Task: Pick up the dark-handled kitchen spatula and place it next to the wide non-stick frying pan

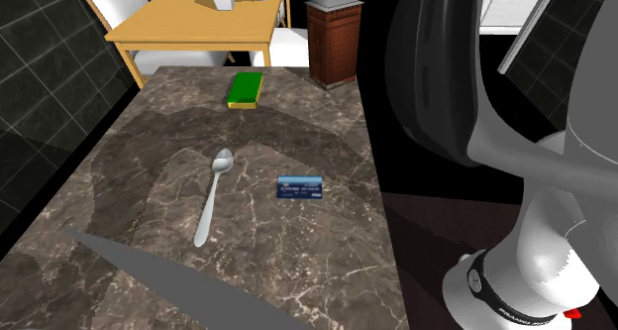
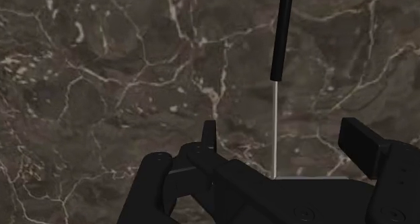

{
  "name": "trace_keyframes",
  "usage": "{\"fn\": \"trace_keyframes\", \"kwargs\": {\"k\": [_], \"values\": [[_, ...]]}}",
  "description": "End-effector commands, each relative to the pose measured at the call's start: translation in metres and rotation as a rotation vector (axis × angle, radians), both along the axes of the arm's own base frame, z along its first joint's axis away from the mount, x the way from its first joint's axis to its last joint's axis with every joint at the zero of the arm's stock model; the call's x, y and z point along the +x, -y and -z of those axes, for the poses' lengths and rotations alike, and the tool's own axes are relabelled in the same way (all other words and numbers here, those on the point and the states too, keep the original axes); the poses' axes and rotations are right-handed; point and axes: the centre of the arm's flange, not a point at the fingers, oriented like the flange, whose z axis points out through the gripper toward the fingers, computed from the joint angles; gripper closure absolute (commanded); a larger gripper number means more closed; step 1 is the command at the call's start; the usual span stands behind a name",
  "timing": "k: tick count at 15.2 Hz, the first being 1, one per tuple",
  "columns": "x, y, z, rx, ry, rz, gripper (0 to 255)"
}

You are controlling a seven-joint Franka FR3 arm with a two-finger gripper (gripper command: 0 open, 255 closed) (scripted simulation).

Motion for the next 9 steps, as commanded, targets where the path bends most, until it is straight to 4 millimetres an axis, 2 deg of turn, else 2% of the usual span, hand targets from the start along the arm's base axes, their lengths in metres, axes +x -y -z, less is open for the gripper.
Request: {"fn": "trace_keyframes", "kwargs": {"k": [1, 5, 9], "values": [[0.000, 0.000, 0.000, 0.000, 0.000, 0.000, 0], [0.000, 0.003, -0.050, 0.000, 0.000, 0.000, 0], [0.000, 0.003, -0.050, 0.000, 0.000, 0.000, 0]]}}
